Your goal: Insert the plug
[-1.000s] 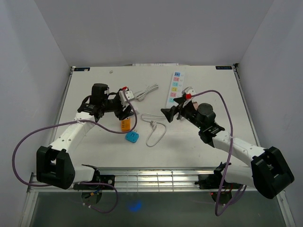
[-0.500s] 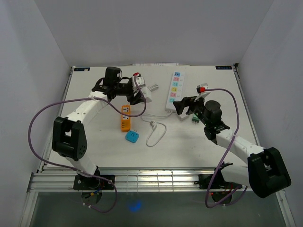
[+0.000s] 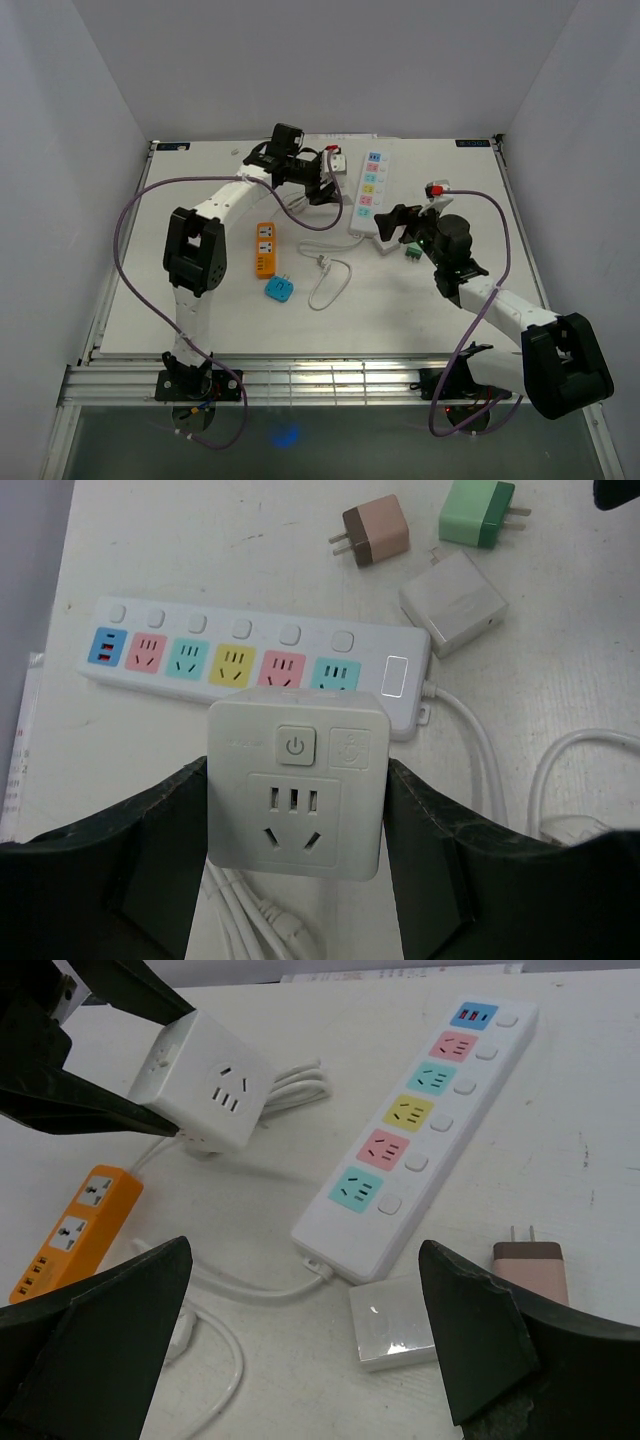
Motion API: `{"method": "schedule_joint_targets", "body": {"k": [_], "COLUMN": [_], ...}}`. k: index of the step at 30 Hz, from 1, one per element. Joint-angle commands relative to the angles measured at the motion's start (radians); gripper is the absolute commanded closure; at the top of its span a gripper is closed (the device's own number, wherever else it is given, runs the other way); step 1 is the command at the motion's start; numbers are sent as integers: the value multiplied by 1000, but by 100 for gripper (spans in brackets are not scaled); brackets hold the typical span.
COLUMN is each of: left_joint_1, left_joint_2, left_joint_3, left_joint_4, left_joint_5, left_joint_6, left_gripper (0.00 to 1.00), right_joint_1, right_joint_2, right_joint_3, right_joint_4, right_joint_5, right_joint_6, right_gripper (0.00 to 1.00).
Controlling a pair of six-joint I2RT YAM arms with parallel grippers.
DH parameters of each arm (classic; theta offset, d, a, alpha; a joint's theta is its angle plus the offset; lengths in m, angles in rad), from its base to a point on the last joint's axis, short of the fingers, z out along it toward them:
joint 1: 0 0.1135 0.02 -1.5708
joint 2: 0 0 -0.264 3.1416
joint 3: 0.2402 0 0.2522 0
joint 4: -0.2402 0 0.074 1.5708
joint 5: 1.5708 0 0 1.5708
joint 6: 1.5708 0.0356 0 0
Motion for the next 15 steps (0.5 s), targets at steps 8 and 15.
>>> {"method": "schedule_joint_targets", "body": {"k": [8,15], "left_joint_1": [-46,-25], "left_joint_2": [130,-117], "left_joint_3": [214,-95], "left_joint_4": [-52,236], "left_joint_5": [-34,-186], "left_joint_6": [9,-262], "left_gripper": [100,100], "right_joint_1": [-37,-19], "right_joint_2": [31,307], "right_joint_3": [39,272], "right_joint_4": [-81,-287], "right_joint_5": [144,78], "right_joint_6": [75,46], "right_gripper": [5,7]}}
